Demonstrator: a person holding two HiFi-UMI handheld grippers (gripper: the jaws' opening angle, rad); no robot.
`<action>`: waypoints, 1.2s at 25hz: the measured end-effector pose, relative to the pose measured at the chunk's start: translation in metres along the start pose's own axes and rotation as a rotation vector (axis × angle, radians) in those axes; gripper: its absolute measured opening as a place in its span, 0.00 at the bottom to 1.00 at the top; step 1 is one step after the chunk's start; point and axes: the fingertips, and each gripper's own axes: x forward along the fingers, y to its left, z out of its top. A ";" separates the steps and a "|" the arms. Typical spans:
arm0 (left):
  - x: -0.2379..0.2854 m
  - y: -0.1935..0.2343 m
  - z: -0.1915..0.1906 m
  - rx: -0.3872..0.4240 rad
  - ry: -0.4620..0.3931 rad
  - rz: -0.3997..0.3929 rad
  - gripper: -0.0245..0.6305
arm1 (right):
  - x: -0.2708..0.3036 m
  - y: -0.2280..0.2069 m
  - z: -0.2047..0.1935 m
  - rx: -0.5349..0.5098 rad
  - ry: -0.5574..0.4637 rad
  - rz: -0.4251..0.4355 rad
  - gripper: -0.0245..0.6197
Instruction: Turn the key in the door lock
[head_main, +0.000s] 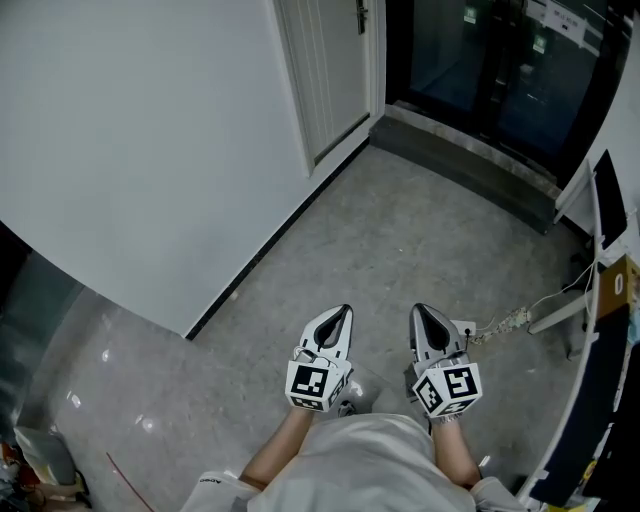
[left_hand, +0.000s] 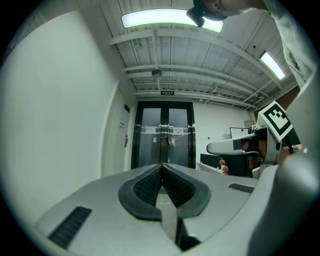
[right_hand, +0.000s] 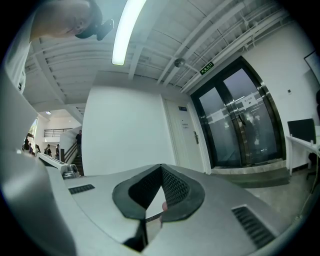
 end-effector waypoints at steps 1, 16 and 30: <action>0.000 0.002 -0.002 0.002 0.004 -0.005 0.05 | 0.000 0.001 -0.002 -0.001 0.002 -0.009 0.03; 0.065 0.021 -0.008 0.008 0.020 -0.043 0.05 | 0.048 -0.044 -0.011 0.031 0.026 -0.054 0.03; 0.214 0.037 -0.005 0.012 0.029 -0.002 0.05 | 0.145 -0.159 0.008 0.013 0.044 -0.040 0.03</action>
